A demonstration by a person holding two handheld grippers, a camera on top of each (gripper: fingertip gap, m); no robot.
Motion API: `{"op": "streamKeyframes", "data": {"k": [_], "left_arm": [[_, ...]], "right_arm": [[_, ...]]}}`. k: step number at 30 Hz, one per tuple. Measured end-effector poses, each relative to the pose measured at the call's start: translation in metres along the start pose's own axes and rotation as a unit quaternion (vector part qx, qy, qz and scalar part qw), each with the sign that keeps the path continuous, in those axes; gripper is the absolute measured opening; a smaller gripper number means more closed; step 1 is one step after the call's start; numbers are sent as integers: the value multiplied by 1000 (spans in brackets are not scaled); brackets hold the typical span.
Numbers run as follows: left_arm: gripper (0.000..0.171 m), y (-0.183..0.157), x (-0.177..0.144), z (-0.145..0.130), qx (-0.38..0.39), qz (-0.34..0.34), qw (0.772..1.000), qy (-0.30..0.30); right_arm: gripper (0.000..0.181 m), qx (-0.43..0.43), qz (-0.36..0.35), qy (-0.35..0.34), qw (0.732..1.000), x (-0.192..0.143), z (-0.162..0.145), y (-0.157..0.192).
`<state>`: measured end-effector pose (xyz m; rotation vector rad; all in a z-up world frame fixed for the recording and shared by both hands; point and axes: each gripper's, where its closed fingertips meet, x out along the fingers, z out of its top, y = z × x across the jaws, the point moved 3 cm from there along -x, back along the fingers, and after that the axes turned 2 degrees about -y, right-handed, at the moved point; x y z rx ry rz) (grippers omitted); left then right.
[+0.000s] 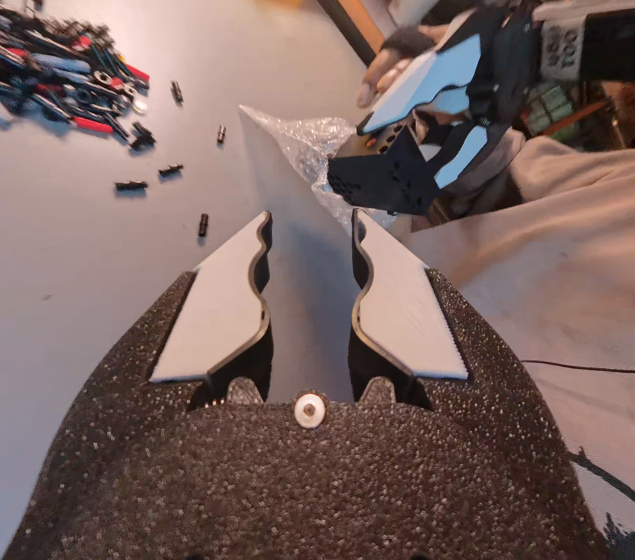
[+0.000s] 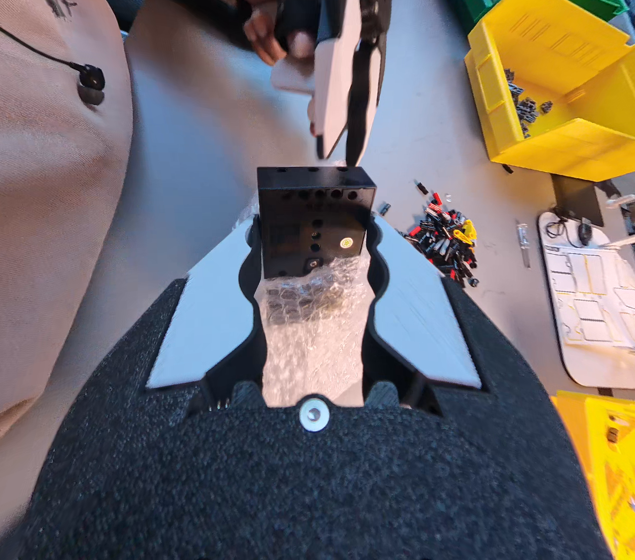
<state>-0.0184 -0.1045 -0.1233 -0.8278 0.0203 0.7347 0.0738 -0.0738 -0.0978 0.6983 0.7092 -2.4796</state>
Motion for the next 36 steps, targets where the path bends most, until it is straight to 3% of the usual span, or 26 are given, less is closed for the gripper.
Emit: {"op": "streamKeyframes", "data": {"k": [3, 7, 9, 11, 12, 17, 20, 23, 24, 25, 31, 34, 36], "left_arm": [[46, -1, -9, 4, -19, 9, 999, -36], [49, -21, 31, -29, -63, -31, 998, 3], [38, -22, 49, -32, -79, -32, 996, -4], [6, -17, 60, -28, -81, -24, 996, -22], [1, -17, 61, -25, -78, -31, 996, -28], [0, -48, 42, 1, 3, -60, 998, 1], [0, -76, 39, 21, 43, -76, 996, 26], [1, -87, 39, 24, 85, -62, 992, 76], [1, -88, 37, 27, 86, -63, 991, 80], [0, -86, 33, 29, 93, -59, 990, 84], [1, -74, 12, 39, 47, -80, 994, 56], [1, -73, 10, 34, 38, -96, 993, 53], [1, -76, 13, 33, 34, -109, 992, 53]], "right_arm": [[60, 8, -20, -4, 1000, -8, -4, -1], [60, 13, -37, -3, 999, -11, -12, 0], [60, 12, -43, -6, 999, -12, -13, 2], [60, 9, -50, -10, 999, -15, -13, 3], [60, 8, -55, -7, 998, -17, -14, 3], [60, -23, -84, 61, 994, -33, -21, -2], [60, -23, -52, 84, 995, -31, -4, 1], [58, -26, -22, 179, 983, -20, -13, 2], [42, -18, -3, 192, 981, -18, -16, 5], [42, -5, 12, 194, 981, -15, -16, 7], [53, 38, 12, 91, 995, -28, 13, -4], [43, 40, 17, 32, 999, -42, 33, -6], [24, 61, 25, 11, 998, -34, 42, -6]]}}
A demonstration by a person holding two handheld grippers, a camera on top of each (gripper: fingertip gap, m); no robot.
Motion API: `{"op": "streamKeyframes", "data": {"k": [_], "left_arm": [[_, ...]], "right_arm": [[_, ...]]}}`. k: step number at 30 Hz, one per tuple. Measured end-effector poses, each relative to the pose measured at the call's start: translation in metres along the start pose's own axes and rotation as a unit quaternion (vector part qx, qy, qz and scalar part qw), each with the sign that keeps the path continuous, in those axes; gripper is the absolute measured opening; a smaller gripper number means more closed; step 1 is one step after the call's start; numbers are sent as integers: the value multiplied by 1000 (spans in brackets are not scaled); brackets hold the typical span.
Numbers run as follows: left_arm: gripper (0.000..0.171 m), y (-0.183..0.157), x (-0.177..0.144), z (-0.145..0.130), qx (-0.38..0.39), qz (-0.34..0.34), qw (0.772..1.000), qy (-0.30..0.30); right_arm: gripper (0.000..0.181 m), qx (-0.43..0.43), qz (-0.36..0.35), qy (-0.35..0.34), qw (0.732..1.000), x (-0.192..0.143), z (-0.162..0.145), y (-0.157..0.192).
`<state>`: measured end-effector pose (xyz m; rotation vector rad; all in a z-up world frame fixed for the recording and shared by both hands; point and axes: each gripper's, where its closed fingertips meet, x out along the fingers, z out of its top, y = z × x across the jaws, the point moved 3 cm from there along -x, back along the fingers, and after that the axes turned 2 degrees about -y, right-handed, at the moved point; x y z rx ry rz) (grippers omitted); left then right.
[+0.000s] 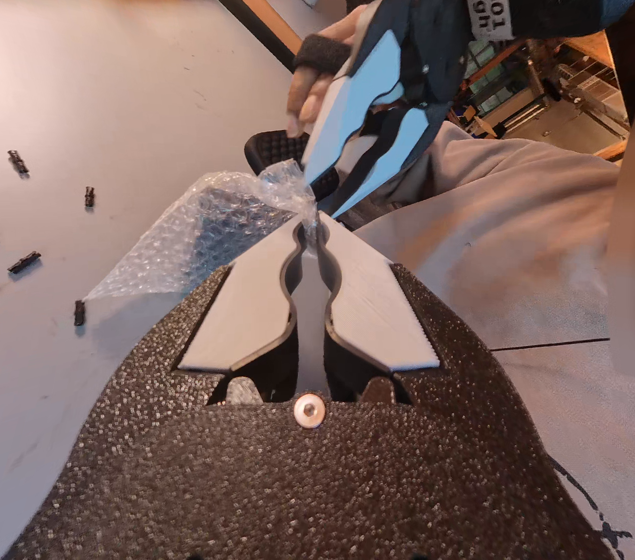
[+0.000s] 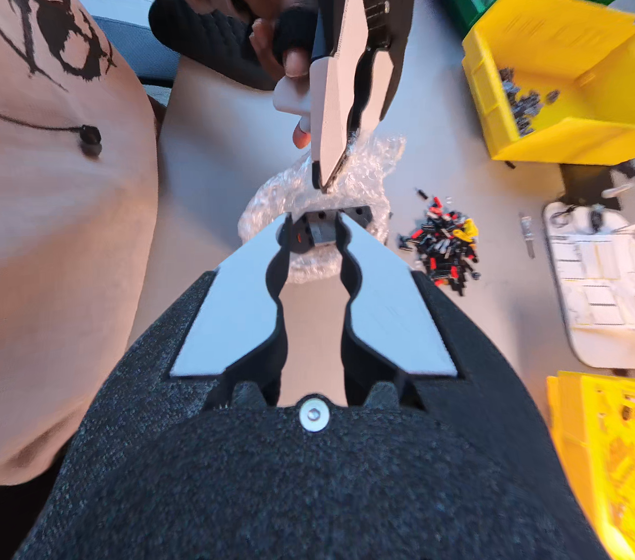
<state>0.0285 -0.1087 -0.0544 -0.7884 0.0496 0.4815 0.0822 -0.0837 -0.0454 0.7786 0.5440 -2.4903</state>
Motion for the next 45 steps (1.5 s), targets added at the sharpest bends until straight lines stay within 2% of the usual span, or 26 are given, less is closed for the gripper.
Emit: {"op": "streamKeyframes", "data": {"k": [2, 3, 6, 9, 12, 13, 16, 18, 19, 22, 25, 29, 32, 34, 36, 38, 39, 42, 45], "left_arm": [[1, -6, 5, -3, 11, -10, 1000, 17], [1, -7, 5, -4, 34, 1, 999, 28], [1, -10, -6, -2, 62, 22, 997, 37], [1, -13, -20, 2, 46, 1, 999, 14], [1, -21, -29, -2, 41, -43, 998, 6], [1, -18, -30, -5, 49, -34, 998, 9], [2, -19, -28, -12, 56, -32, 998, 19], [2, -25, -23, -14, 65, -45, 997, 25], [2, -28, -20, -14, 71, -48, 996, 27], [2, -37, -12, -14, 84, -62, 994, 30], [2, -43, -4, -15, 113, -53, 991, 44], [1, -39, -2, -14, 158, 11, 985, 62], [0, -29, -12, -4, 165, 76, 983, 30], [0, -23, -17, -4, 174, 108, 979, 16], [0, -16, -24, -4, 183, 137, 974, 1], [0, -16, -28, -7, 184, 141, 973, -11], [0, -19, -29, -9, 189, 137, 972, -18], [1, -28, -31, -13, 192, 117, 974, -31], [1, -29, -35, -13, 226, 144, 963, -22]], "right_arm": [[24, 12, 3, 57, 998, 26, -17, 0], [24, 13, 2, 41, 999, 34, -15, 0], [23, 15, 38, 60, 997, 32, -12, 6], [24, 43, 98, 32, 994, 27, -5, 18], [35, 63, 91, 11, 994, 29, -8, 16], [35, 71, 104, -2, 992, 26, -7, 19], [23, 51, 134, -2, 990, 20, -9, 30], [14, 25, 181, 3, 983, 13, -7, 46], [19, 15, 188, 0, 982, 10, -4, 48], [58, 6, 175, -4, 985, 8, 4, 42], [72, 1, 195, 13, 981, 18, 3, 49], [84, -6, 181, 49, 982, 29, 1, 46], [75, 1, 167, 56, 984, 30, 1, 39], [55, 5, 186, 62, 981, 31, -2, 42], [29, 18, 223, 28, 974, 26, 4, 49], [24, 38, 239, 5, 970, 22, 6, 46], [26, 45, 237, -3, 971, 21, 7, 43], [54, 43, 183, -35, 982, 23, 13, 28], [74, 63, 177, -89, 978, 13, 36, 19]]}}
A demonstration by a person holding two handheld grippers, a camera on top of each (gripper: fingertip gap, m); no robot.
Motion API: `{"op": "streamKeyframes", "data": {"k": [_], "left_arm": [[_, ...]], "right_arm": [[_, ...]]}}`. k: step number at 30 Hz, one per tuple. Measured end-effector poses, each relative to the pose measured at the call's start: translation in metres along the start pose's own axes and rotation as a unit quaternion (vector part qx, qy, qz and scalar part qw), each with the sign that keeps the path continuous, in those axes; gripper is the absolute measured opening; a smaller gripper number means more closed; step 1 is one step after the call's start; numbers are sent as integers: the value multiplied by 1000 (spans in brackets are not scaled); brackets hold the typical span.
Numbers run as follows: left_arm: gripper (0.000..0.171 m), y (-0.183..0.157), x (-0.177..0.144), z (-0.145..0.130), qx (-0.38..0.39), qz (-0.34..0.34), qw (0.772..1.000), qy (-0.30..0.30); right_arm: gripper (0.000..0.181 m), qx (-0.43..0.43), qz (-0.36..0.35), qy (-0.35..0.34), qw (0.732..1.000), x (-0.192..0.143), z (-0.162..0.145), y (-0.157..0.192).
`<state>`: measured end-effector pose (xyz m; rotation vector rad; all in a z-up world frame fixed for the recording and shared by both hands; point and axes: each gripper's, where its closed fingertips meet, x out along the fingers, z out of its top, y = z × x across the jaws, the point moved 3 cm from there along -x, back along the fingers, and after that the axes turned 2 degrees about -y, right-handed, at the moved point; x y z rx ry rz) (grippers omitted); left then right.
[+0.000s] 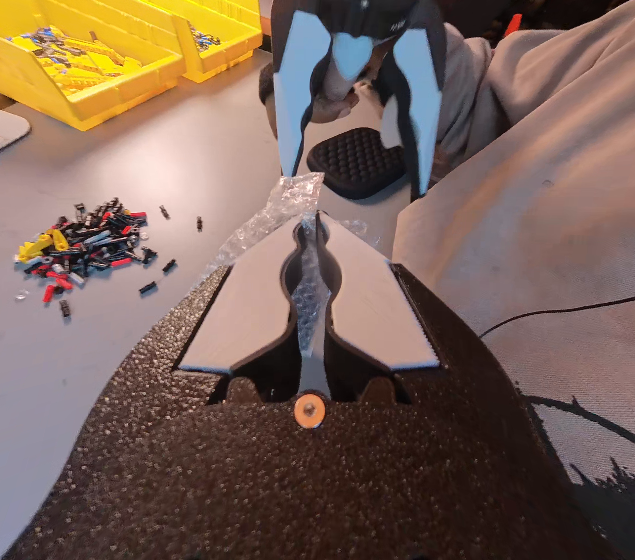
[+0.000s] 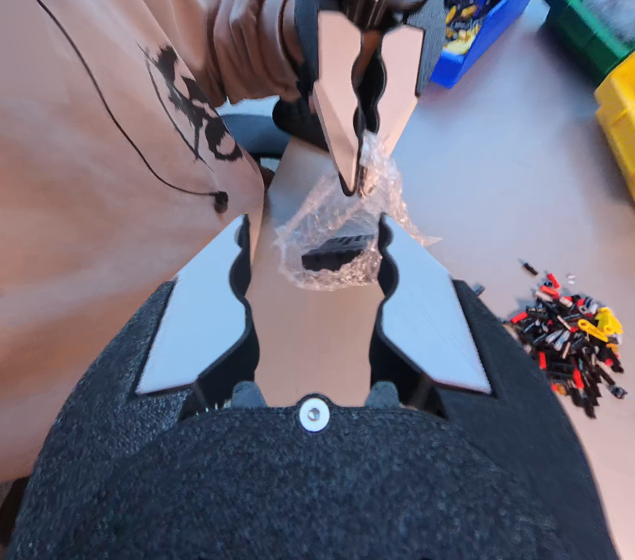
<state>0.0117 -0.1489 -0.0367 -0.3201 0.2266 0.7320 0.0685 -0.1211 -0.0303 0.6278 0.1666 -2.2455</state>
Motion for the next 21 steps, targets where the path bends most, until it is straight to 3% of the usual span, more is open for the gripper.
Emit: {"op": "streamKeyframes", "data": {"k": [3, 6, 10, 13, 15, 18, 21], "left_arm": [[1, 6, -9, 8, 31, 37, 999, -6], [1, 5, -14, 14, 49, 54, 997, -10], [0, 5, -9, 6, 50, 61, 997, 8], [0, 19, -13, -2, 41, 100, 994, 10], [0, 31, -19, -10, 21, 124, 992, 6], [0, 45, -29, -16, -13, 153, 988, -23], [0, 48, -35, -13, -8, 173, 984, -42]], "right_arm": [[93, -28, 30, 27, 999, -1, 8, 13], [114, -93, -34, 142, 985, 29, -11, 6], [118, -157, -135, 204, 957, 56, -26, -27], [111, -171, -151, 243, 943, 64, -43, -38], [104, -160, -134, 244, 947, 68, -50, -35], [70, -149, -102, 197, 964, 65, -45, -25], [57, -121, -46, 168, 977, 63, -41, -9]]}}
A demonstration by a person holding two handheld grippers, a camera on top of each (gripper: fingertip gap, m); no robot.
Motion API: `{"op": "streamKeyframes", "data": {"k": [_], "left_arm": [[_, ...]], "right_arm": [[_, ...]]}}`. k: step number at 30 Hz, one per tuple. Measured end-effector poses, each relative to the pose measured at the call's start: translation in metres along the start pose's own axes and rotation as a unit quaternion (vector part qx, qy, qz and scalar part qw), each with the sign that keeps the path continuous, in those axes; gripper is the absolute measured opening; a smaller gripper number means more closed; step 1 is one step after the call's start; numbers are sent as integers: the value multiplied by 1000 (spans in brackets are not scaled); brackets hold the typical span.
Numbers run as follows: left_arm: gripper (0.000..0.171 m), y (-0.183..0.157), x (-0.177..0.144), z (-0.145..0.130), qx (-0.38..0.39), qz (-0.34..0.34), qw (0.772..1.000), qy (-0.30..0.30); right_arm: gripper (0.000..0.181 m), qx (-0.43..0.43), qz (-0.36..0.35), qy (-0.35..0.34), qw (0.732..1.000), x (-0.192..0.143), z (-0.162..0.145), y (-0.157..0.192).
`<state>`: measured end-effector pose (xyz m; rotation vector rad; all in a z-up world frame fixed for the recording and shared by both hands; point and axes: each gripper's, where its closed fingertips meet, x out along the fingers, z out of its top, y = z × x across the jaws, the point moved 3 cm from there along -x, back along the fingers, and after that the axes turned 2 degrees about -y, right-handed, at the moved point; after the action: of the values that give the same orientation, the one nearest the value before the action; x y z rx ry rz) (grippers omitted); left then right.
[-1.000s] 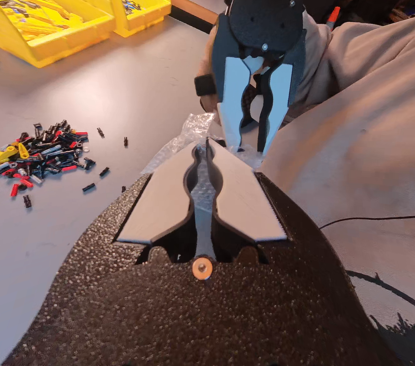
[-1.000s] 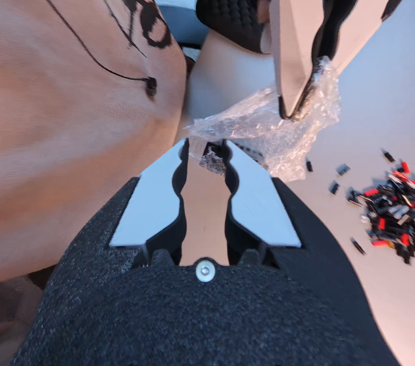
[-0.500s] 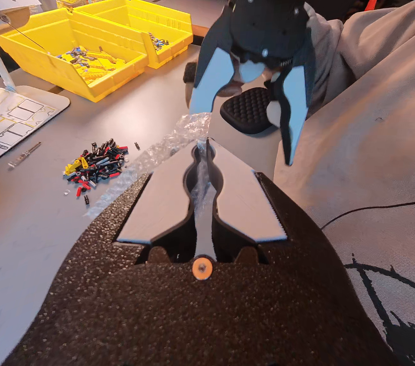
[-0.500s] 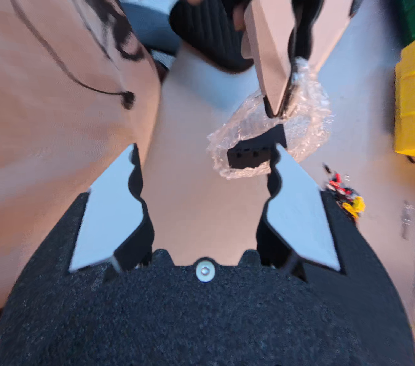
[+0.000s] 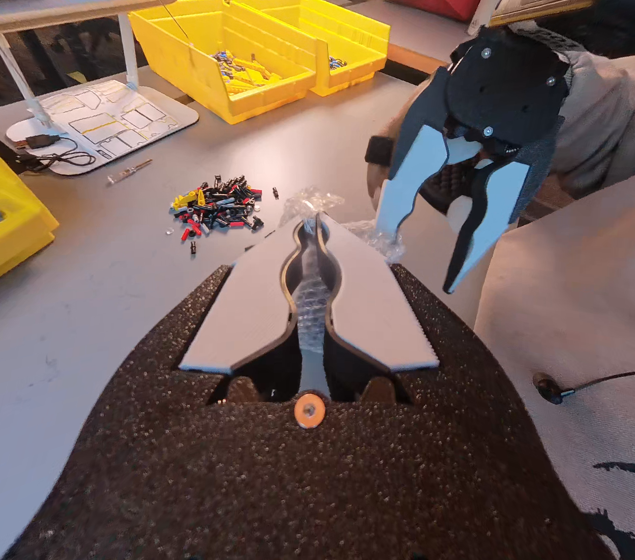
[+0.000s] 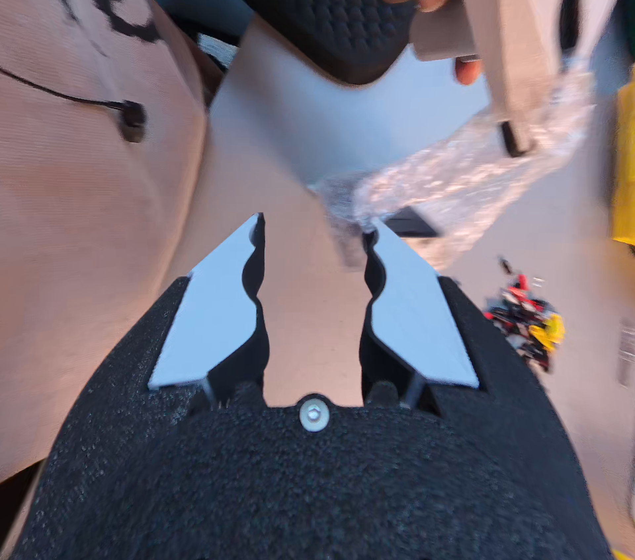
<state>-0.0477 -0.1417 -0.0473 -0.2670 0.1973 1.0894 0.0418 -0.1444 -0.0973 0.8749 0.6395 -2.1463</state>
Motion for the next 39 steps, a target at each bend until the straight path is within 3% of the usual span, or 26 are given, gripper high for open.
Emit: {"op": "streamKeyframes", "data": {"k": [4, 8, 10, 15, 17, 22, 27, 31, 33, 35, 38, 39], "left_arm": [[0, -7, -3, 8, 10, -13, 1000, -7], [0, -13, -7, 9, 22, -28, 999, -3], [0, -18, -6, 6, 29, -36, 999, 9], [0, -25, -3, 1, 48, -33, 998, 14], [0, -19, -6, -1, 47, -14, 999, 14], [0, 0, -14, -1, 18, 31, 999, -14], [0, -2, -12, -4, 5, 19, 1000, -11], [1, -3, -16, -4, -5, -5, 1000, -12], [1, -1, -20, -5, -15, -16, 1000, -19], [1, 0, -25, -7, -32, -47, 998, -32], [1, 9, -32, -9, -76, -84, 992, -57], [1, 13, -34, -11, -95, -97, 989, -65]], "right_arm": [[76, 19, 17, -8, 1000, 3, 2, 2], [79, -8, -33, -14, 999, 0, 12, -13], [92, -26, -67, -5, 997, 2, 17, -22], [107, -59, -72, 100, 991, 19, 0, -28], [110, -50, -70, 104, 991, 25, -4, -27], [80, -8, -33, 30, 999, 21, 9, -16], [85, 53, 29, -34, 998, 19, 14, -4], [97, 71, 29, -107, 991, 1, 24, -8], [81, 90, 27, -189, 978, -25, 37, -16], [65, 110, -28, -248, 962, -49, 39, -43], [3, 162, -156, -264, 938, -69, 12, -103], [0, 187, -182, -259, 930, -70, -1, -122]]}}
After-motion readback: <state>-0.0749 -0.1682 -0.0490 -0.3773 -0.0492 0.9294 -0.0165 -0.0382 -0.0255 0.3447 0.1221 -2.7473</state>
